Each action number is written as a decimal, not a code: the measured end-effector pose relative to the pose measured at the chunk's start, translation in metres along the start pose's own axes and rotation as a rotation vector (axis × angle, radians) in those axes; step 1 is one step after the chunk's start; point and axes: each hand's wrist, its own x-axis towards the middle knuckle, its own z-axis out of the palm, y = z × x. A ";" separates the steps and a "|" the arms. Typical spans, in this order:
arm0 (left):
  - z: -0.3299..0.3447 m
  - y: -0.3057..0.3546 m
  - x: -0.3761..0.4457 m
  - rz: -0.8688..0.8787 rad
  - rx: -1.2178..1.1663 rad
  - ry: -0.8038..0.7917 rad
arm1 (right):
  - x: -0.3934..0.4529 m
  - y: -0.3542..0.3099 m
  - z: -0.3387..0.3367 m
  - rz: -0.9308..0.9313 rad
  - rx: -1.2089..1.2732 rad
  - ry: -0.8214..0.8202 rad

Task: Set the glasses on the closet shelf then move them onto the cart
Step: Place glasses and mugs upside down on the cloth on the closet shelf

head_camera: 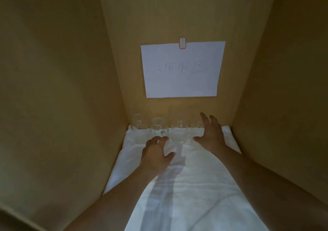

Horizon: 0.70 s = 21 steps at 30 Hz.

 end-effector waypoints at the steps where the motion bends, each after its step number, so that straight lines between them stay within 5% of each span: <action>1: -0.003 0.001 -0.002 0.011 0.005 0.006 | -0.005 -0.003 -0.002 -0.003 -0.014 -0.001; 21: -0.051 0.014 -0.082 0.190 0.031 0.026 | -0.165 -0.069 -0.028 0.048 -0.172 0.046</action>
